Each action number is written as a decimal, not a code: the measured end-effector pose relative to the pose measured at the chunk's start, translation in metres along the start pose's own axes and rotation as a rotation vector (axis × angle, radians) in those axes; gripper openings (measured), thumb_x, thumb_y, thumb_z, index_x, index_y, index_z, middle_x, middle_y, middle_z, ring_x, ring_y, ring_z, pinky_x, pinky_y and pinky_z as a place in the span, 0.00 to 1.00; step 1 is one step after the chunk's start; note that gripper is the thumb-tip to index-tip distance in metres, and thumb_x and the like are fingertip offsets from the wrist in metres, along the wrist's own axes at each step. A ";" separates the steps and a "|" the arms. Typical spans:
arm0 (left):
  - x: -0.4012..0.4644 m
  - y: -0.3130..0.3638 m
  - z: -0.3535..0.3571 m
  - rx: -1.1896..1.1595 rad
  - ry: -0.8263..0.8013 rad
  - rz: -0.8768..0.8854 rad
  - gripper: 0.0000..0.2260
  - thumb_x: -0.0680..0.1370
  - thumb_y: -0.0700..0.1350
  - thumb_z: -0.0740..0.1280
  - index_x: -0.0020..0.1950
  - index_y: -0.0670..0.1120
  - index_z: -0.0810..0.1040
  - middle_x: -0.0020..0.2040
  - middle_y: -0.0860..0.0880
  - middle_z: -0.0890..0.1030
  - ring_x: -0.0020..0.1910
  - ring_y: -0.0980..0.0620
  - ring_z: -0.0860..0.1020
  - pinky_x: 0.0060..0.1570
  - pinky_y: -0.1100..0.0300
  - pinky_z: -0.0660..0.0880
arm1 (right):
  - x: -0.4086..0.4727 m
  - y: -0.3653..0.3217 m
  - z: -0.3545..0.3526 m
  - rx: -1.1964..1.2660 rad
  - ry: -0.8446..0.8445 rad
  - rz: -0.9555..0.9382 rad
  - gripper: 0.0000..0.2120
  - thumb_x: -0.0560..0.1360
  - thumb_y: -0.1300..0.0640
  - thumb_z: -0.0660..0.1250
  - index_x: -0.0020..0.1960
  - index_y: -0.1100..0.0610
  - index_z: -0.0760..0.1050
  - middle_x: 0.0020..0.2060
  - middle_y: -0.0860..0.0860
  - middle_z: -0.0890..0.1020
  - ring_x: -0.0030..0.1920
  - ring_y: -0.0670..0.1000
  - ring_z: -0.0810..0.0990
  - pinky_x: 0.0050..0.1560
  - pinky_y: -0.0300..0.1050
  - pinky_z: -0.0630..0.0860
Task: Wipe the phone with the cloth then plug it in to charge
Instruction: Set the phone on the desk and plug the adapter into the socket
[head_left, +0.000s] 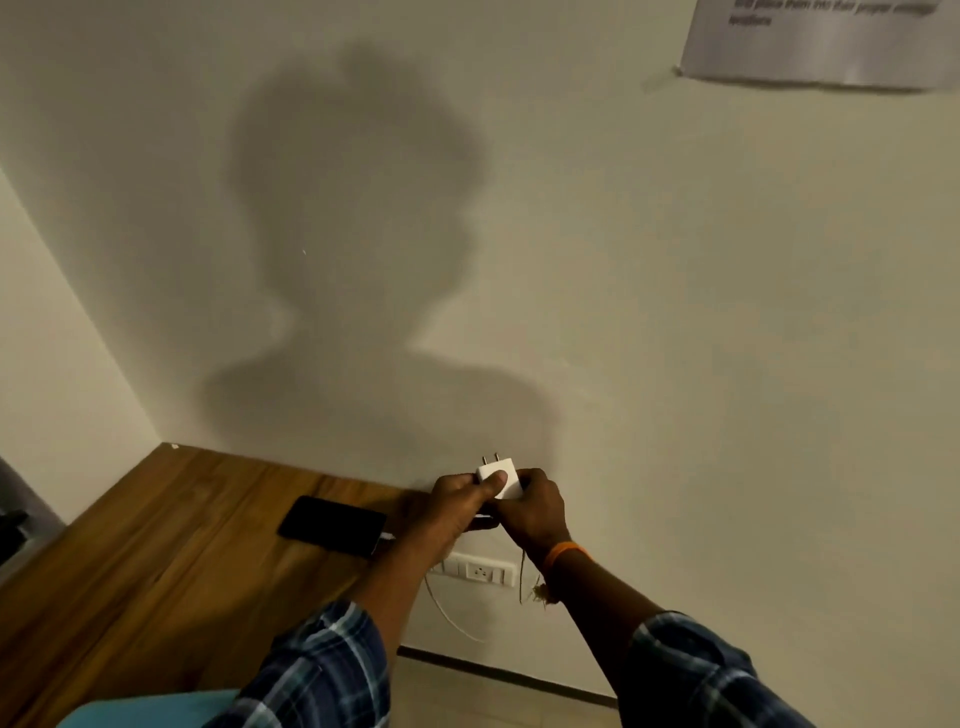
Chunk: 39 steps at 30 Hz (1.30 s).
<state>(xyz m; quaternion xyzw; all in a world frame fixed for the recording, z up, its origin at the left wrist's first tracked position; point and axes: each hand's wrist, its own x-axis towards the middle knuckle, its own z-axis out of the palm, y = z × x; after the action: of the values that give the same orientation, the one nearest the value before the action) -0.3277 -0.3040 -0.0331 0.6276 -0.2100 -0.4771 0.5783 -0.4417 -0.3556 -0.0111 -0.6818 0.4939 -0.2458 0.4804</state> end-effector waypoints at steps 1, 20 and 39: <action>0.002 -0.012 0.002 -0.005 0.008 -0.020 0.14 0.78 0.49 0.72 0.61 0.45 0.81 0.52 0.45 0.86 0.48 0.46 0.86 0.44 0.53 0.84 | -0.001 0.011 0.000 0.004 -0.020 0.016 0.28 0.64 0.51 0.79 0.60 0.58 0.74 0.52 0.52 0.80 0.49 0.51 0.80 0.37 0.33 0.74; 0.084 -0.300 -0.018 0.136 0.357 -0.244 0.16 0.79 0.44 0.70 0.65 0.40 0.80 0.59 0.42 0.83 0.52 0.43 0.82 0.49 0.49 0.84 | 0.022 0.279 0.106 0.485 -0.140 0.555 0.08 0.77 0.68 0.65 0.50 0.62 0.81 0.50 0.61 0.84 0.50 0.58 0.84 0.48 0.47 0.84; 0.156 -0.355 -0.038 -0.024 0.507 -0.144 0.05 0.74 0.49 0.76 0.47 0.59 0.85 0.42 0.67 0.80 0.57 0.44 0.82 0.54 0.43 0.83 | 0.083 0.330 0.156 0.548 -0.069 0.523 0.13 0.77 0.66 0.69 0.61 0.67 0.78 0.54 0.62 0.84 0.54 0.61 0.84 0.56 0.56 0.82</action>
<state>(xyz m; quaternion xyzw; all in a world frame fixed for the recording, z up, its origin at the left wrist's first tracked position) -0.3271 -0.3252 -0.4224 0.7336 -0.0073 -0.3469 0.5843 -0.4273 -0.3837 -0.3846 -0.3869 0.5505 -0.2148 0.7079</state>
